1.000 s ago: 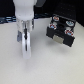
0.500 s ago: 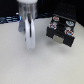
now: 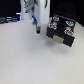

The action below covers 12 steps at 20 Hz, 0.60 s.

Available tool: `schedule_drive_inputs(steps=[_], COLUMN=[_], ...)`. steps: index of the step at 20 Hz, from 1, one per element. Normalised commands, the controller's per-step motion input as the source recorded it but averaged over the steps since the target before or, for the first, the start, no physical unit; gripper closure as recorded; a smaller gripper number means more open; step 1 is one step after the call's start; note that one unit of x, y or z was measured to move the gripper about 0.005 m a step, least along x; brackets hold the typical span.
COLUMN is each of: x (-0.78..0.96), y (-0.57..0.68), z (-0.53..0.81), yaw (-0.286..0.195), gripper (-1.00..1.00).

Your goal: Open the kcup holder, insert the kcup into the holder, and close the kcup holder

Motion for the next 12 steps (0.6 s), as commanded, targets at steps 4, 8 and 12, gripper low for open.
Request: schedule_drive_inputs(steps=[4, 8, 12], x=[0.12, 0.14, 0.15], y=[0.68, 0.7, 0.68], z=[0.47, 0.38, 0.35], yaw=[0.007, 0.002, 0.008], gripper=[1.0, 1.0, 1.0])
